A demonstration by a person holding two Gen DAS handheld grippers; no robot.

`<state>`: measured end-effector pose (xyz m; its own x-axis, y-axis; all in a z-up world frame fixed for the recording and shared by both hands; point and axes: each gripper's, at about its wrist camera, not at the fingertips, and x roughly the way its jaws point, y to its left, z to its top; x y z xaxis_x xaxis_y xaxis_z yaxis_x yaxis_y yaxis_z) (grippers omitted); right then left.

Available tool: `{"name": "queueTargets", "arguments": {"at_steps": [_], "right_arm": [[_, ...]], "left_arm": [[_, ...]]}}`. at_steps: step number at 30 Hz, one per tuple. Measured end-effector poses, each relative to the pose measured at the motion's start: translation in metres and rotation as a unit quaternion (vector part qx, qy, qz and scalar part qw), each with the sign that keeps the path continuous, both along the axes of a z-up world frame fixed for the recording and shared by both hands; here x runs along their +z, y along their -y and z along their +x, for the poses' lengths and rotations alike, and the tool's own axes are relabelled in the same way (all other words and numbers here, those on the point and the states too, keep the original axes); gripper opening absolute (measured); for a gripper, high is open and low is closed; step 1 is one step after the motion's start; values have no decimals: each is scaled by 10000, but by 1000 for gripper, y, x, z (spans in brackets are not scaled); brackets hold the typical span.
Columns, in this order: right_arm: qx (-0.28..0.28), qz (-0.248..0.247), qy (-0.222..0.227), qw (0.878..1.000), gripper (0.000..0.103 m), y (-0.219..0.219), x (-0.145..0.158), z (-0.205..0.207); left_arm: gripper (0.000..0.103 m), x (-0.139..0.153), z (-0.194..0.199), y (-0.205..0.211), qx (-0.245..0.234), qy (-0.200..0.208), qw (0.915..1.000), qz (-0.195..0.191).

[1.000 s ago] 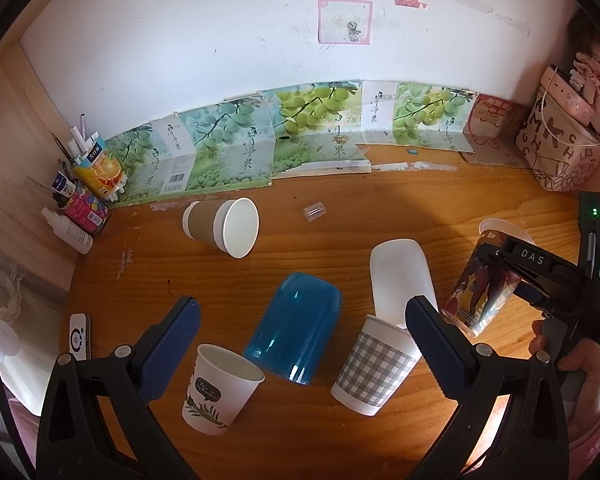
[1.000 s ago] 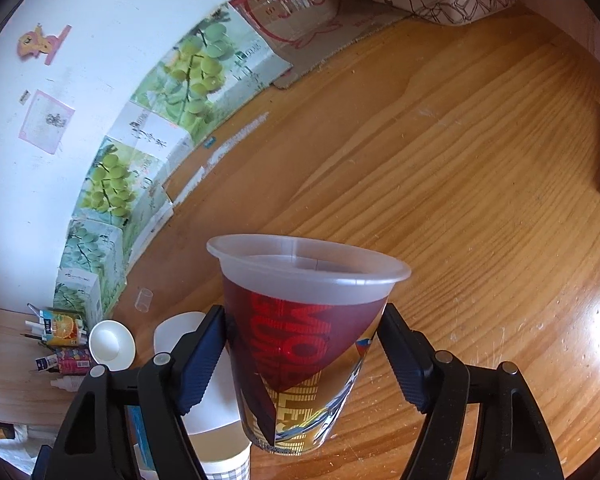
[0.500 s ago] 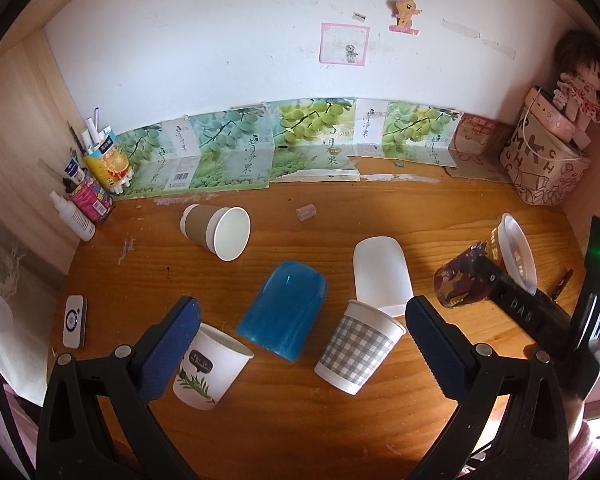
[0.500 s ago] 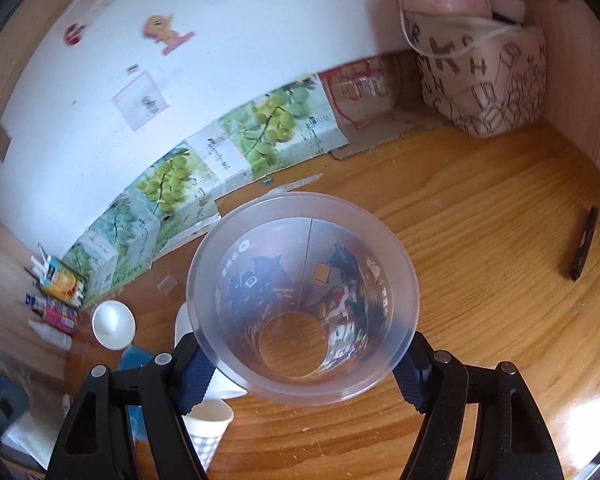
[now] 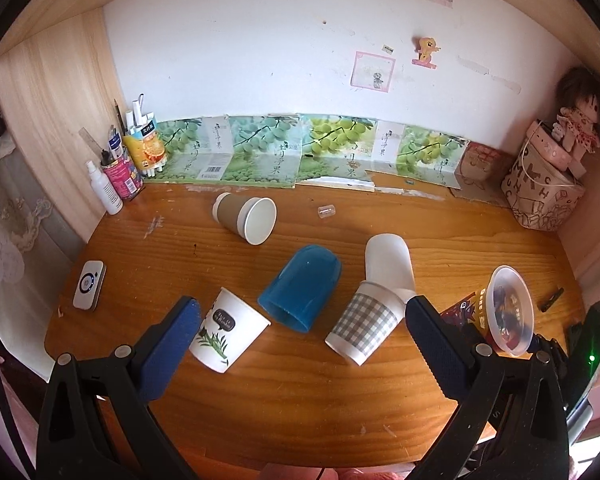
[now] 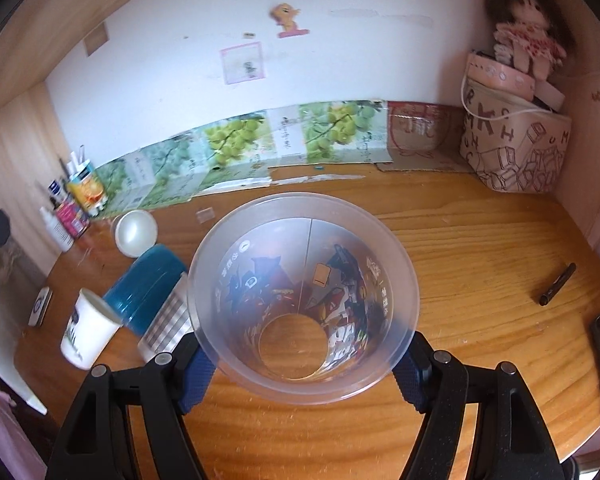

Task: Flip cup upright
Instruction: 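Rotate the held red cup with the right tool, rim toward the left tool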

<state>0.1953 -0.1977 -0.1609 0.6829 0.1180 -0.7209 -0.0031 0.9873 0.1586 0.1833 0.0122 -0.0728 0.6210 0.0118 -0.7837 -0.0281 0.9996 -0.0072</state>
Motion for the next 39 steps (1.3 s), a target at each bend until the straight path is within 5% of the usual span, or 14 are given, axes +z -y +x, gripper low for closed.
{"name": "queueTargets", "arguments": {"at_steps": [9, 14, 25, 39], "right_arm": [[1008, 70, -88, 9948, 75, -18, 13, -37], [1602, 636, -535, 9836, 75, -22, 12, -50], [1768, 2030, -1992, 9423, 75, -13, -27, -35], [1764, 2510, -2793, 9099, 76, -5, -54, -4]], "left_arm": [[102, -7, -35, -14, 162, -65, 9996, -217], [102, -13, -56, -18, 238, -1, 9997, -42], [102, -23, -72, -22, 100, 171, 9993, 302], [102, -61, -37, 5, -1350, -453, 9897, 125]]}}
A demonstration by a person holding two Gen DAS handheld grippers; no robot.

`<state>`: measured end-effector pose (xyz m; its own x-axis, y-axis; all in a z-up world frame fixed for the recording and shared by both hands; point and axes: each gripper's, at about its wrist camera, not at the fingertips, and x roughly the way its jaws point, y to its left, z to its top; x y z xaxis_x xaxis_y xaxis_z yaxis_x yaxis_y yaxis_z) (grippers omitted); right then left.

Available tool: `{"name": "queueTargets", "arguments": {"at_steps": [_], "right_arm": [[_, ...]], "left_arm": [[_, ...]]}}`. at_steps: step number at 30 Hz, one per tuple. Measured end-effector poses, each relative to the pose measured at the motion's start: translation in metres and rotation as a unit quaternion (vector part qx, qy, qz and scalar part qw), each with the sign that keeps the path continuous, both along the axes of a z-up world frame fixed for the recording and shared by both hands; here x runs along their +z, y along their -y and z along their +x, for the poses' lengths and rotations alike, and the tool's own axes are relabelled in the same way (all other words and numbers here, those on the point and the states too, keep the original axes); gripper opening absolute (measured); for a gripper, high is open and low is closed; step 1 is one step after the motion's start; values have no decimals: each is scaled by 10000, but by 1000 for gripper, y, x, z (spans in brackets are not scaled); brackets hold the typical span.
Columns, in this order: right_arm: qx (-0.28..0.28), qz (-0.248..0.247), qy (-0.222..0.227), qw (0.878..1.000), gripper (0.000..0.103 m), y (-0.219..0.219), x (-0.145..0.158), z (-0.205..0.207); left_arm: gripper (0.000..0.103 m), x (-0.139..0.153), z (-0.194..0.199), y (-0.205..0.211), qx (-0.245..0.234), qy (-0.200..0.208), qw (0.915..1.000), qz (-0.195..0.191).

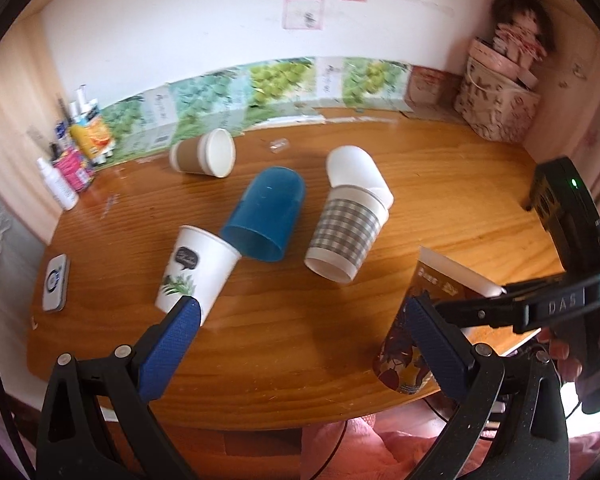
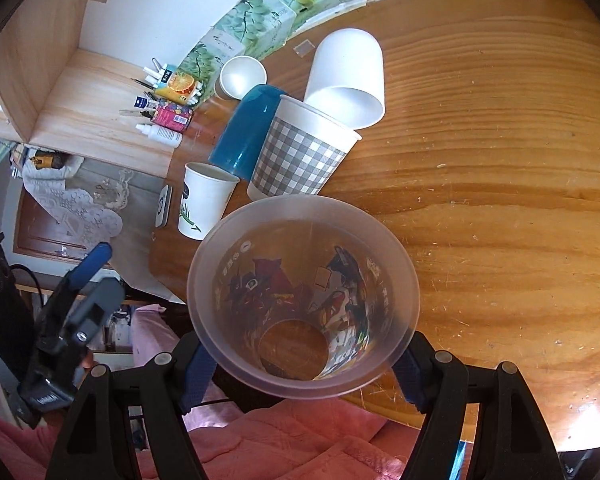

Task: Flip cup upright
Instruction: 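Rotate the held red cup with the right tool, rim toward the left tool, then grasp the red cup with the left tool while the right tool releases it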

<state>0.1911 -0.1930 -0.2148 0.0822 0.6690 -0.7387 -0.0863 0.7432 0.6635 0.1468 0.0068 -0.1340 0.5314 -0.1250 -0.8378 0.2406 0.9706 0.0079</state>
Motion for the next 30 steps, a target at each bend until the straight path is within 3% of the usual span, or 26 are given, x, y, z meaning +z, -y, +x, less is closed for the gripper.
{"name": "queueTargets", "arguments": {"at_steps": [7, 16, 30], "right_arm": [[-48, 154, -190, 9997, 82, 6, -8, 11], [-325, 189, 13, 9993, 82, 18, -5, 15], [-1252, -659, 715, 9874, 82, 48, -5, -20]], "left_arm": [[102, -19, 14, 22, -687, -242, 9972, 159], [102, -37, 31, 47, -1413, -442, 9879, 451], [102, -63, 56, 72, -1924, -908, 9761, 455]]}}
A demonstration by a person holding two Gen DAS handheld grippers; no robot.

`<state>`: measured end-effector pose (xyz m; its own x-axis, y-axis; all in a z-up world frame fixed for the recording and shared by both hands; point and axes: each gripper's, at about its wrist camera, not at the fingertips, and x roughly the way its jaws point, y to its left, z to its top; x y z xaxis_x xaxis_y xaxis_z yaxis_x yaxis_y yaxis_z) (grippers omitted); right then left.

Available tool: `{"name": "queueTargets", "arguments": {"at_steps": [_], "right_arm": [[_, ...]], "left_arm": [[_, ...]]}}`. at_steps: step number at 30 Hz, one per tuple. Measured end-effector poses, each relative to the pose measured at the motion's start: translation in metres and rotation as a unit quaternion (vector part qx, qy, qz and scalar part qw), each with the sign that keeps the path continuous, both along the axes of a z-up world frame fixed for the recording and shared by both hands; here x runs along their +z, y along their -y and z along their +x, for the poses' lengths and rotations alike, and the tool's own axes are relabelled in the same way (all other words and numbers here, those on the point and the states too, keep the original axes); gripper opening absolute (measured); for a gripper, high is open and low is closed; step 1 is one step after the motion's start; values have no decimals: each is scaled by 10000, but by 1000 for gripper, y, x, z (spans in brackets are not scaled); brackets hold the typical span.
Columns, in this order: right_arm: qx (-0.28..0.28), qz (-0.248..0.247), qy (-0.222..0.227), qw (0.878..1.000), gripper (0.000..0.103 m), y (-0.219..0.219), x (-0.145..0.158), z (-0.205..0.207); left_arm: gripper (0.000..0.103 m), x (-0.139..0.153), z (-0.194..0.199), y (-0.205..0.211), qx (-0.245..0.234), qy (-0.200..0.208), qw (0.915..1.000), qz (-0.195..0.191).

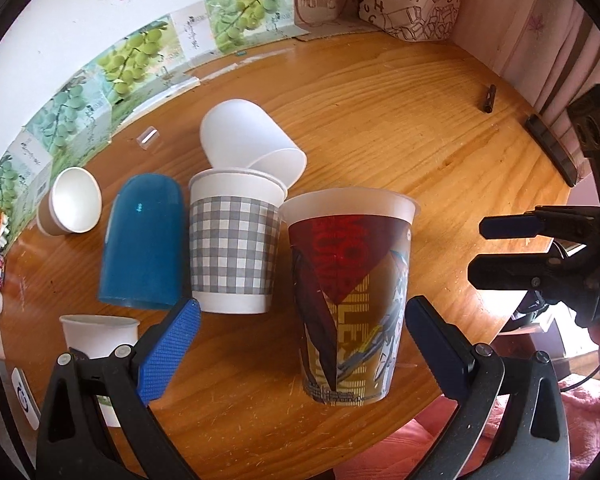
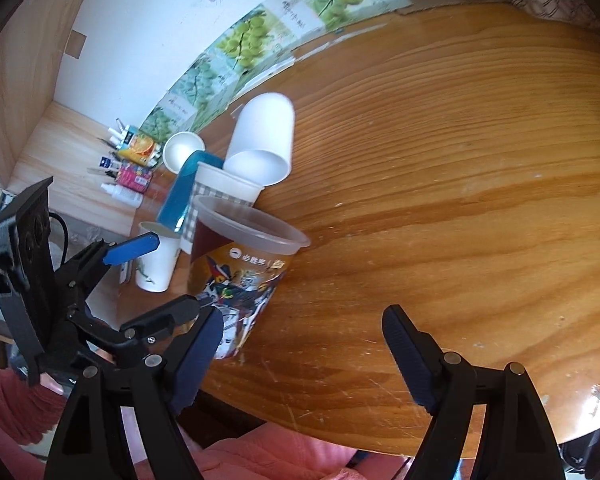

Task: Flip cup upright
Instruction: 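Grasp the red cup with the left tool while the right tool releases it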

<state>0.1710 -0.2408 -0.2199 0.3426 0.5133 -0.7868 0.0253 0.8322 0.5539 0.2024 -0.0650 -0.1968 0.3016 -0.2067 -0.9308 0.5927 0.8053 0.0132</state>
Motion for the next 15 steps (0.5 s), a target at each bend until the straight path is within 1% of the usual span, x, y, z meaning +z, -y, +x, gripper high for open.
{"name": "queueTargets", "arguments": {"at_steps": [3, 6, 10, 15], "right_arm": [[-189, -407, 268, 9986, 82, 1, 7, -11], [-292, -663, 516, 9960, 82, 1, 13, -22], [-310, -825, 609, 9942, 82, 5, 16, -37], [-297, -1073, 642, 9917, 82, -3, 16, -51]], "left_arm": [[102, -4, 3, 7, -40, -96, 9999, 33], [102, -7, 8, 16, -74, -323, 9995, -13], [102, -9, 12, 26, -4, -419, 9991, -35], [102, -11, 11, 41, -11, -361, 9993, 38]]}}
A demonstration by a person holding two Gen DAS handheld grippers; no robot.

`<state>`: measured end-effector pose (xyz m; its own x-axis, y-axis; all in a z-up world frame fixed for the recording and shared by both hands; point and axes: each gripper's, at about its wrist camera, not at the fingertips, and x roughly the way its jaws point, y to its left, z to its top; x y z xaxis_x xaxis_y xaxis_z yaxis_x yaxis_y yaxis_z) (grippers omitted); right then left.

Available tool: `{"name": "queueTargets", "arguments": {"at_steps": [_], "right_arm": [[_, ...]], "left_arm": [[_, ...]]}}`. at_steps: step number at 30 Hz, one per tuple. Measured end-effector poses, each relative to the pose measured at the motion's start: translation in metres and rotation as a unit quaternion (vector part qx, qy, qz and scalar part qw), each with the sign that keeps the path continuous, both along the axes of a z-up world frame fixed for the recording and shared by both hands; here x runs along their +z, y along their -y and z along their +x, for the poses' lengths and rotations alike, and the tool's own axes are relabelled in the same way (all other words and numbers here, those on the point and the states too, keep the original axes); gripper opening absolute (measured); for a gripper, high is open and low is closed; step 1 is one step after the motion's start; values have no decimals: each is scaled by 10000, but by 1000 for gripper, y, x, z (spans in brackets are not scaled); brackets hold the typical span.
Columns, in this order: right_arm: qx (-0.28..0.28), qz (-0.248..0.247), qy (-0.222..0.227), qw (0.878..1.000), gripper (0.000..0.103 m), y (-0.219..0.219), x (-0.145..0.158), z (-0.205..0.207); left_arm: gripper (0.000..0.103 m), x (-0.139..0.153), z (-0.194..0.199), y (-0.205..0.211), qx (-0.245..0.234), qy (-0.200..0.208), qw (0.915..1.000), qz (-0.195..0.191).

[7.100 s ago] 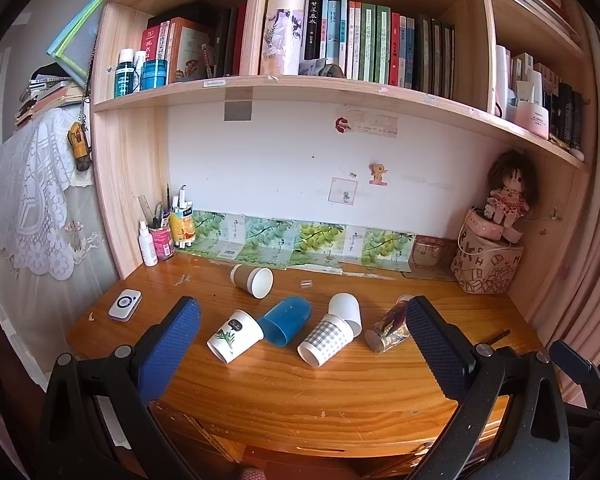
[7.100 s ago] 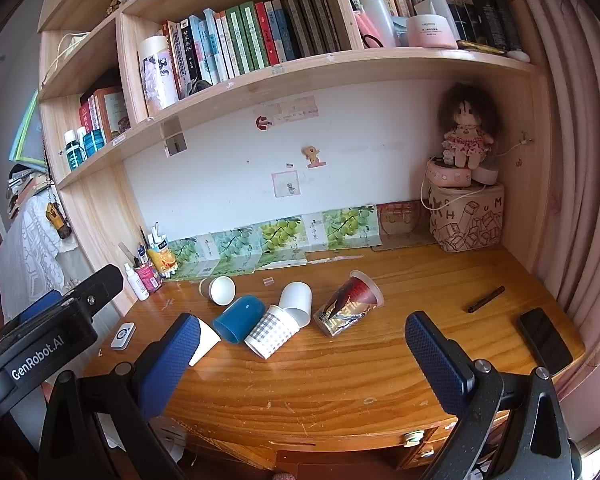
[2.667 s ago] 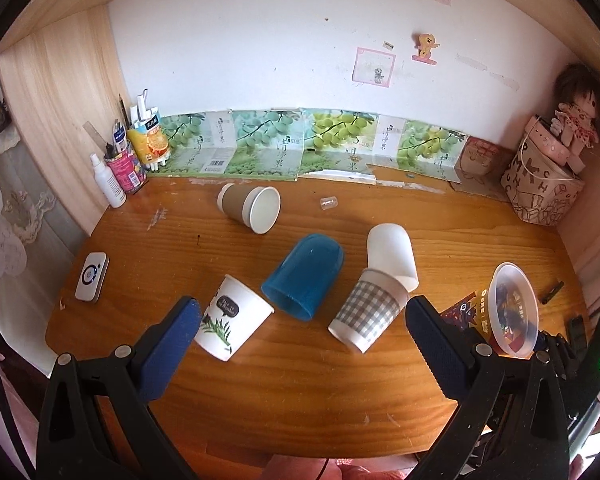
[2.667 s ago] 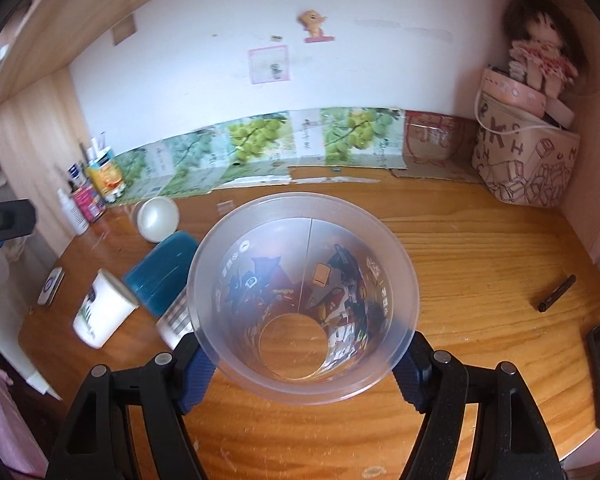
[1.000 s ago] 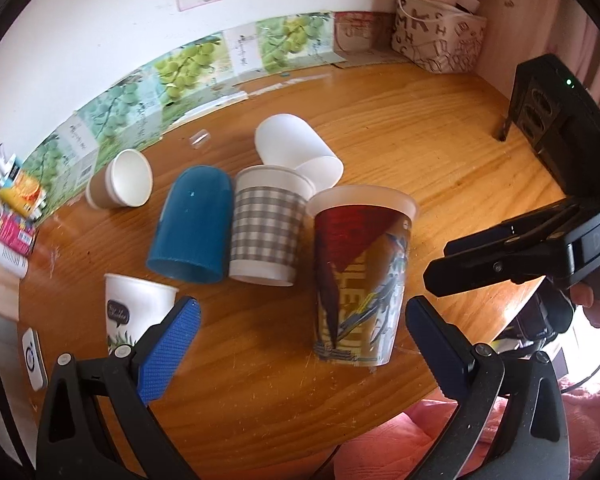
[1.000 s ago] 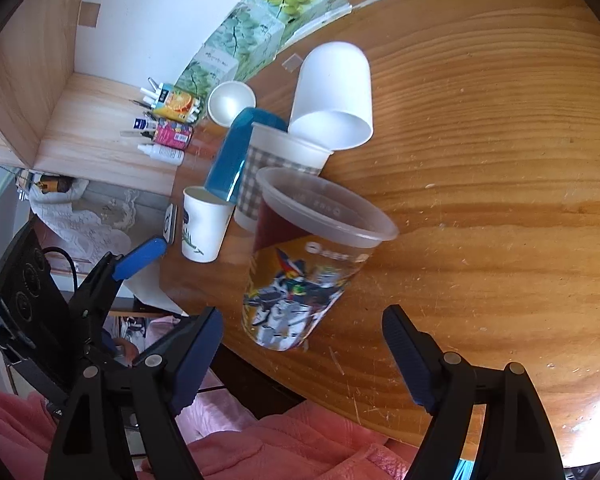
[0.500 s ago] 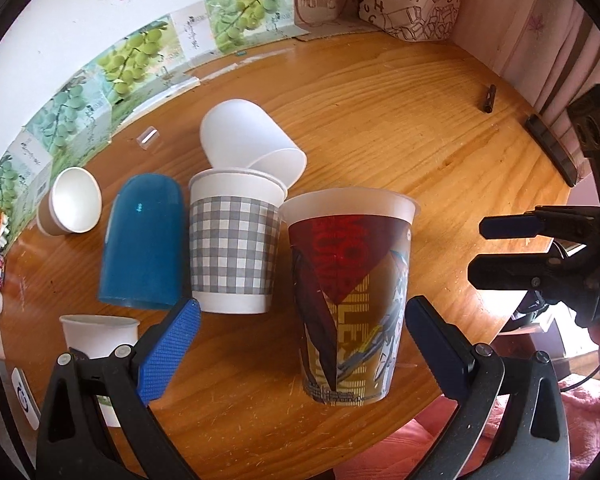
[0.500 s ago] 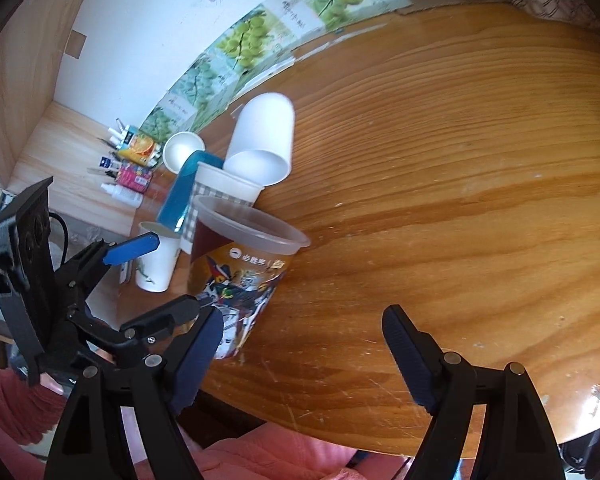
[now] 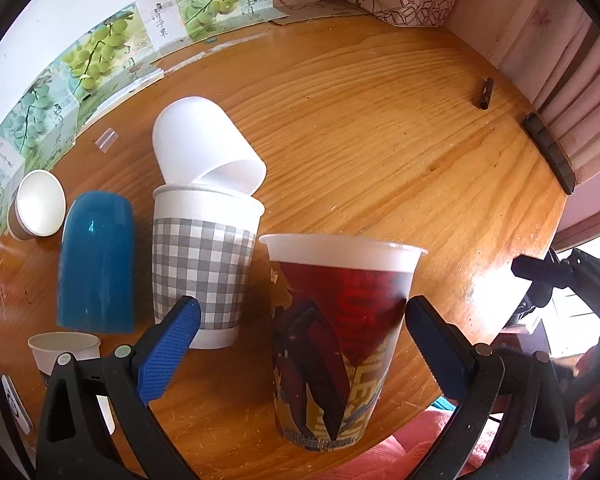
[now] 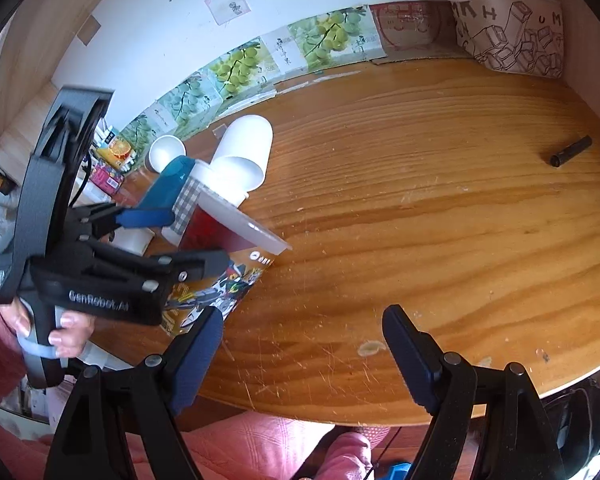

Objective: Flip cup upright

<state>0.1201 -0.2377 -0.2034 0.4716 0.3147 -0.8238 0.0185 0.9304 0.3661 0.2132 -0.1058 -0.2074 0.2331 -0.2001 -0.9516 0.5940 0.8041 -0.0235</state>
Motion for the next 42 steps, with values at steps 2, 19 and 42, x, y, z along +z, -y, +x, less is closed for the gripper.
{"name": "queueTargets", "arguments": {"at_steps": [2, 19, 42], "right_arm": [[14, -55, -16, 10000, 82, -3, -1, -5], [48, -207, -118, 9997, 82, -14, -5, -33], [-112, -386, 54, 9992, 82, -7, 9, -37]], "left_arm": [[102, -1, 0, 4, -26, 24, 10000, 48], [97, -19, 1, 36, -4, -241, 9995, 215], [83, 8, 7, 38, 221, -55, 9995, -199]]}}
